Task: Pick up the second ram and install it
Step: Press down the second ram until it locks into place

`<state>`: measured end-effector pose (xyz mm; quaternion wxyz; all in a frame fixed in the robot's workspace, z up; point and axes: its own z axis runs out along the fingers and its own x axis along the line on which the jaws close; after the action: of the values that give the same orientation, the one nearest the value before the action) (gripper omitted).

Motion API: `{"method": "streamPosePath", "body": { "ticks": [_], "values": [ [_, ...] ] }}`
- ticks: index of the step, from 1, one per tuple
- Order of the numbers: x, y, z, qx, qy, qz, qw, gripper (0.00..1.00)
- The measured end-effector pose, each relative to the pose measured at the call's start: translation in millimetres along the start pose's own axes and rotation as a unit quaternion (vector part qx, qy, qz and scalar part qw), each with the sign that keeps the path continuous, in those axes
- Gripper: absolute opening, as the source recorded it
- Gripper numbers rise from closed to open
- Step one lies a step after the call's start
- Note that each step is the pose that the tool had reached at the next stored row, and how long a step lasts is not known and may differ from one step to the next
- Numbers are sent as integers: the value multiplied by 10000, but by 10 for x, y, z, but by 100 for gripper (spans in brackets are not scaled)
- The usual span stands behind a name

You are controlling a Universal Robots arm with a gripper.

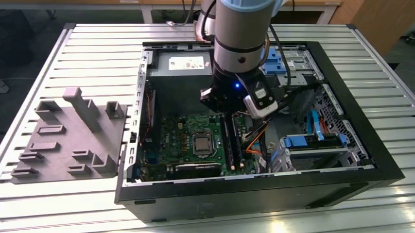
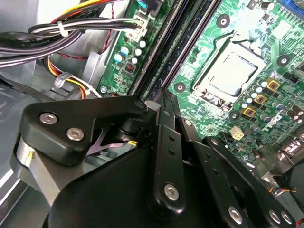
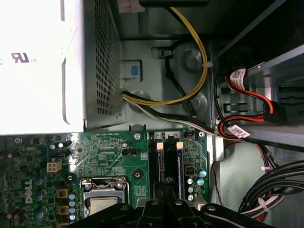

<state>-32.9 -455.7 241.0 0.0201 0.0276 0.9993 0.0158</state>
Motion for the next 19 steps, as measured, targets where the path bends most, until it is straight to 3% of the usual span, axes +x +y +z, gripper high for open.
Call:
{"method": "streamPosePath", "body": {
  "ticks": [19],
  "values": [
    [-5,-88,-2,0,0,0,10000,11]
  ]
}}
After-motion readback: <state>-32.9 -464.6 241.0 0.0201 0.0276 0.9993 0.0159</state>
